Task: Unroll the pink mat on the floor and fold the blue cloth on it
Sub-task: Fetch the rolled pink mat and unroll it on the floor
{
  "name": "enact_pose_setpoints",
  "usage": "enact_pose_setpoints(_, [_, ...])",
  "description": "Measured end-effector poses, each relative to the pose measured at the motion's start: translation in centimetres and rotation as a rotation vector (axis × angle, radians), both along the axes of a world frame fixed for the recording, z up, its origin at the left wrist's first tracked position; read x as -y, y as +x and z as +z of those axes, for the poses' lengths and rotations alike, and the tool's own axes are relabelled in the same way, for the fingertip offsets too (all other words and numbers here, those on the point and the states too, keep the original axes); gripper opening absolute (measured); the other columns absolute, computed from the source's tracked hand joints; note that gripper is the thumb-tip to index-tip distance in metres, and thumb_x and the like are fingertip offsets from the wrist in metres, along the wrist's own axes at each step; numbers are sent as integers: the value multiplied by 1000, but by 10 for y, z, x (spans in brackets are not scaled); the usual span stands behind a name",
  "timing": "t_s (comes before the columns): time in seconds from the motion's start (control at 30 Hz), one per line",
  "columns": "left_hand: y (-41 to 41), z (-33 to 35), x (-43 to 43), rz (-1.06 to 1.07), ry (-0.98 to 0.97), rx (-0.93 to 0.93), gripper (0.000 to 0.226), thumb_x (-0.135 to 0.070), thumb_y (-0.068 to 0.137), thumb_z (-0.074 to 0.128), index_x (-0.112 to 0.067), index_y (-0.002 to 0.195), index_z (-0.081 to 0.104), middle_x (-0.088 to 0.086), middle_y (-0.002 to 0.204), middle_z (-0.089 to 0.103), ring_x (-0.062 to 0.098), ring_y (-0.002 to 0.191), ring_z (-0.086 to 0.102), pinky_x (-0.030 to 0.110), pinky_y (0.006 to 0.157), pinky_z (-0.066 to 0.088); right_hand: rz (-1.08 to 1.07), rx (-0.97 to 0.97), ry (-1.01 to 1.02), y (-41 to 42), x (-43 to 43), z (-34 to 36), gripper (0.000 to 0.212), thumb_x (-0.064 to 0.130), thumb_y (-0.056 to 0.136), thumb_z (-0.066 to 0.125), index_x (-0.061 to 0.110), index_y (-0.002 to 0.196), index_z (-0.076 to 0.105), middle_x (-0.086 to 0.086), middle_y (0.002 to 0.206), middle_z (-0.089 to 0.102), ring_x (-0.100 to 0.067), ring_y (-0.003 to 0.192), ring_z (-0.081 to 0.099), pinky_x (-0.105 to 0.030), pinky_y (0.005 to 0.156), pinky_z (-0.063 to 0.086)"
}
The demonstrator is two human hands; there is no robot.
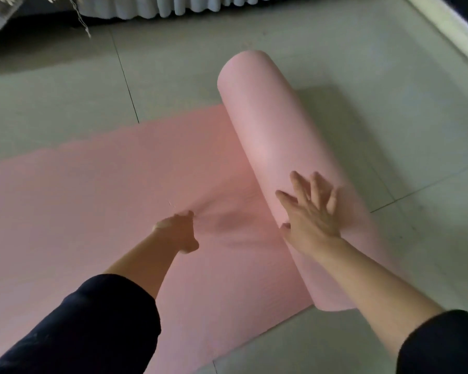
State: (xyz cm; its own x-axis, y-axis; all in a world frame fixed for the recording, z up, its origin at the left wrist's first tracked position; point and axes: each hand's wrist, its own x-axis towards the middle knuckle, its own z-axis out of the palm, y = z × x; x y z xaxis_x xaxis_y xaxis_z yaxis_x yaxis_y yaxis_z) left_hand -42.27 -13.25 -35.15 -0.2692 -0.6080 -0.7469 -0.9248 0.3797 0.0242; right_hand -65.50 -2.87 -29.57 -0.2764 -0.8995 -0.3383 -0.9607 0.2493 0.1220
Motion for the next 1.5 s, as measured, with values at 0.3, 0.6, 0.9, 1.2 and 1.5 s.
enact_pose_setpoints(0.3, [-56,-12,4,-234,-29,-162,101,-51,82,65,-36,151,-8,11,154,23,32,129,46,41,100,45,229,-153,103,-40,0,1,66,30,86,49,26,148,25,4,162,-3,-23,147,-14,-65,109,-6])
enact_pose_setpoints(0.6, [-97,-20,2,-170,-50,51,122,-35,69,81,-49,146,-13,18,137,26,27,114,53,58,101,42,-113,-31,214,-99,0,20,73,38,88,48,39,150,10,4,161,-16,-30,144,-25,-61,112,-4])
enact_pose_setpoints(0.9, [-141,-12,16,-44,38,179,103,-29,69,74,-41,147,7,17,128,39,35,119,49,60,96,47,-335,-164,155,-169,-3,0,88,44,92,45,3,151,-7,-18,158,-18,-41,145,-13,-70,109,7])
enact_pose_setpoints(1.2, [-319,-36,4,-142,-268,-414,61,-34,88,56,-20,142,31,3,150,32,26,136,35,41,99,43,98,-218,-96,-275,-2,-49,89,33,82,61,23,153,8,-4,162,-7,-32,147,-11,-66,104,-19])
enact_pose_setpoints(1.5, [-410,-42,34,-37,-343,-174,63,-54,88,48,-40,144,23,10,134,38,31,126,38,46,89,48,140,-268,-54,-439,11,-36,75,1,84,42,14,152,15,-5,162,3,-23,149,-6,-61,111,-12])
